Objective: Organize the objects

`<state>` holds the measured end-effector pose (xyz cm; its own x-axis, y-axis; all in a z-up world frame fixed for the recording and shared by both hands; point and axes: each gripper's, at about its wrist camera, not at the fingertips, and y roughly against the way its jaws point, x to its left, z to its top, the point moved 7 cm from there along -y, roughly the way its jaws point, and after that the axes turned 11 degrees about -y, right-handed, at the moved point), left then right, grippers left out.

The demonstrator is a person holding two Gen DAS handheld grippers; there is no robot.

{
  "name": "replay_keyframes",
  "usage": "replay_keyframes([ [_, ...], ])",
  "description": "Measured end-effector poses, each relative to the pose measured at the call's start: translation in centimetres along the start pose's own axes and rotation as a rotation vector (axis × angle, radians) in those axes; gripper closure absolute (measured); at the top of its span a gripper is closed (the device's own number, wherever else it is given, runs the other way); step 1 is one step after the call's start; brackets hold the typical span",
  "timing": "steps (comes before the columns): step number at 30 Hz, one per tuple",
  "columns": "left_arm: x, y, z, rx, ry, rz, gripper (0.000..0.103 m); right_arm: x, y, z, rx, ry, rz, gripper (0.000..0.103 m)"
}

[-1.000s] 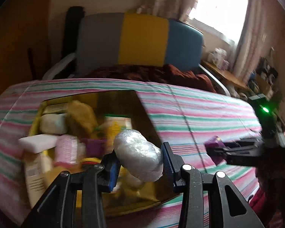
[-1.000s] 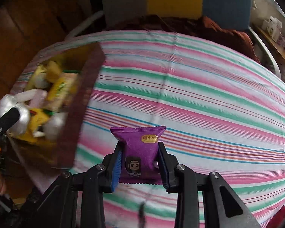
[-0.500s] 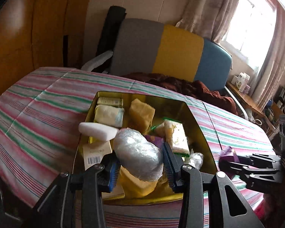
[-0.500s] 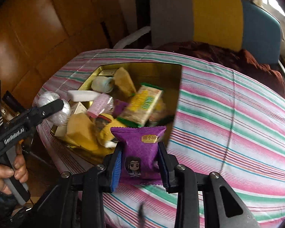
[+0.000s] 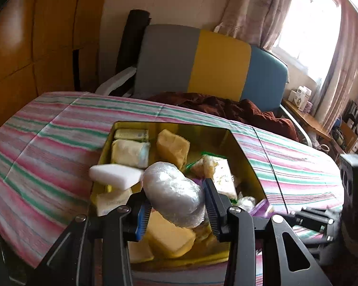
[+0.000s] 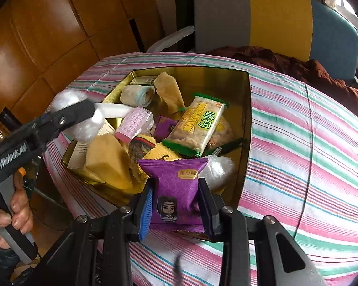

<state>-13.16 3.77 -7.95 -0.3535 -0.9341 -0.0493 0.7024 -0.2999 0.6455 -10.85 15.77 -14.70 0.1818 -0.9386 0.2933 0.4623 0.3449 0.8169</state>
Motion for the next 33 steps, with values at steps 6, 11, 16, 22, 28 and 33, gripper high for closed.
replay_keyframes([
  [6,-2.4,-2.9,2.7,0.019,-0.052,-0.052,0.060,0.3,-0.8,-0.6,0.006,0.013,-0.008,0.069],
  [11,-3.3,-5.7,3.5,0.052,-0.090,-0.029,0.059,0.1,-1.5,-0.7,0.012,0.000,-0.012,0.067],
  [16,-3.6,-5.7,3.2,0.039,-0.109,-0.010,0.056,0.0,-2.4,-0.9,0.023,-0.006,-0.021,0.065],
  [22,-2.9,-4.5,2.5,0.024,-0.101,0.032,0.049,-0.2,-3.0,-1.4,0.034,-0.001,-0.034,0.055],
  [28,-2.3,-2.4,2.2,-0.018,-0.094,0.066,0.033,-0.2,-2.3,-1.2,0.019,-0.002,-0.033,0.033],
  [33,-1.5,-0.4,2.3,-0.058,-0.083,0.117,0.020,0.0,-1.0,-0.7,-0.013,-0.008,-0.015,0.025],
])
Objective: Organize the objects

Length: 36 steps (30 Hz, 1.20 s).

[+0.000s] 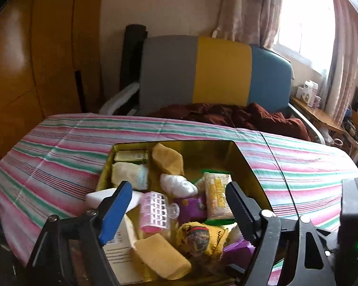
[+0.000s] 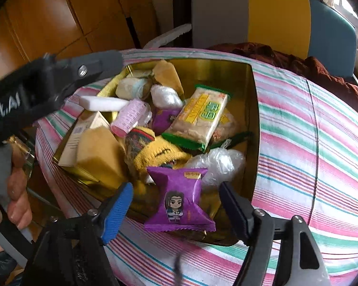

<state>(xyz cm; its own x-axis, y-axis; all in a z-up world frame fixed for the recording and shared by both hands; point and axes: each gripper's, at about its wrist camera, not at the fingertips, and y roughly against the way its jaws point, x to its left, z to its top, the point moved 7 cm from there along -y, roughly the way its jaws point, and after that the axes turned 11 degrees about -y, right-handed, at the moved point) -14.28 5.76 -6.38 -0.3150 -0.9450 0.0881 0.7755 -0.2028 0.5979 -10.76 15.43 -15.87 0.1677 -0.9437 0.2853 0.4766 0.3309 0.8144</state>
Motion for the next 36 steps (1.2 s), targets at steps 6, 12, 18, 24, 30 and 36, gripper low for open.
replay_keyframes([
  [6,0.8,1.3,-0.4,-0.011,0.010,0.029,0.013,0.3,1.1,-0.4,-0.018,-0.002,0.010,0.025],
  [12,1.6,2.4,-1.0,-0.007,0.032,0.044,0.005,-0.6,1.4,-0.5,-0.042,-0.014,-0.041,0.025],
  [18,2.0,3.2,-1.3,-0.008,0.038,0.067,0.000,-0.4,-1.4,1.4,-0.034,0.032,-0.095,0.026],
  [24,2.3,3.9,-2.2,-0.001,0.041,0.064,0.000,0.4,-0.1,1.6,-0.060,0.019,-0.067,0.026],
  [30,2.8,5.1,-2.7,-0.017,0.059,0.100,0.000,-0.1,3.5,2.0,-0.183,-0.043,-0.137,0.025],
  [36,4.0,6.0,-4.1,0.000,0.161,0.097,0.000,-1.5,6.4,1.8,-0.270,-0.082,-0.238,0.025],
])
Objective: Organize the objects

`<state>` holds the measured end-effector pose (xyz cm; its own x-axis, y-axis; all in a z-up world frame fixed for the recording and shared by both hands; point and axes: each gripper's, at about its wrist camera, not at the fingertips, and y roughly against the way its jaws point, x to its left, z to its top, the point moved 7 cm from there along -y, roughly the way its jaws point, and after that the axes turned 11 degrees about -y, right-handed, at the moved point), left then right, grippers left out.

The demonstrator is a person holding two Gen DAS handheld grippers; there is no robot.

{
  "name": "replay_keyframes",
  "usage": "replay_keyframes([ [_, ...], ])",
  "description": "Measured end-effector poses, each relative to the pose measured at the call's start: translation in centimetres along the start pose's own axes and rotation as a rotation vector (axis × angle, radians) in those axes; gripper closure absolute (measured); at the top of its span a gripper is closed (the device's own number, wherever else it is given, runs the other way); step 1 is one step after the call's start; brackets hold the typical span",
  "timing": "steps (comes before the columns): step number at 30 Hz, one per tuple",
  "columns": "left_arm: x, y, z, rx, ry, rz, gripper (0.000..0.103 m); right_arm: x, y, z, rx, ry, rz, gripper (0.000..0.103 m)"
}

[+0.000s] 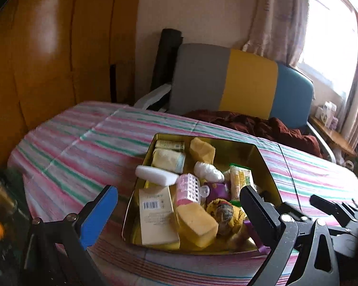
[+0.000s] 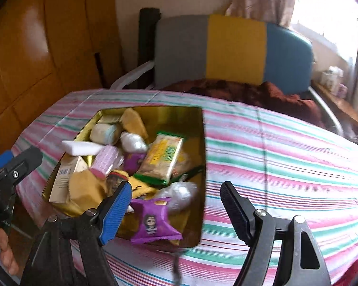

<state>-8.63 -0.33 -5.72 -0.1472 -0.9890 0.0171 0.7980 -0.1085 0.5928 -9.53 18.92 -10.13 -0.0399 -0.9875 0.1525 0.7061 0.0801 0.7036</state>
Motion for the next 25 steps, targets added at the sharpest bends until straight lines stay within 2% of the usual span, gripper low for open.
replay_keyframes([
  [4,0.9,-0.4,-1.5,0.038,0.097,-0.073,0.000,-1.0,0.6,-0.4,-0.016,-0.013,-0.028,0.025],
  [6,1.4,-0.3,-2.1,0.041,0.114,-0.046,0.000,-1.1,0.6,-0.6,-0.019,-0.005,-0.033,0.025],
  [9,1.5,-0.4,-2.5,0.064,0.029,0.080,0.000,-0.8,0.4,-0.9,-0.011,0.003,-0.023,0.025],
  [10,1.4,-0.3,-2.6,0.068,0.026,0.087,0.000,-0.6,0.5,-1.0,-0.010,0.006,-0.019,0.025],
  [13,1.1,0.0,-2.6,0.057,0.048,0.045,0.000,-0.1,0.4,-1.1,-0.007,0.017,-0.013,0.025],
  [16,0.8,0.7,-2.3,0.010,-0.002,0.077,0.000,0.1,0.2,-1.4,0.000,0.024,-0.008,0.025],
  [20,0.3,0.9,-2.3,0.005,-0.066,0.123,0.002,-0.2,-0.1,-1.7,0.012,0.019,-0.005,0.025],
  [25,0.0,0.8,-2.0,-0.001,-0.075,0.114,0.000,-0.2,-0.2,-1.5,0.012,0.017,0.000,0.025],
])
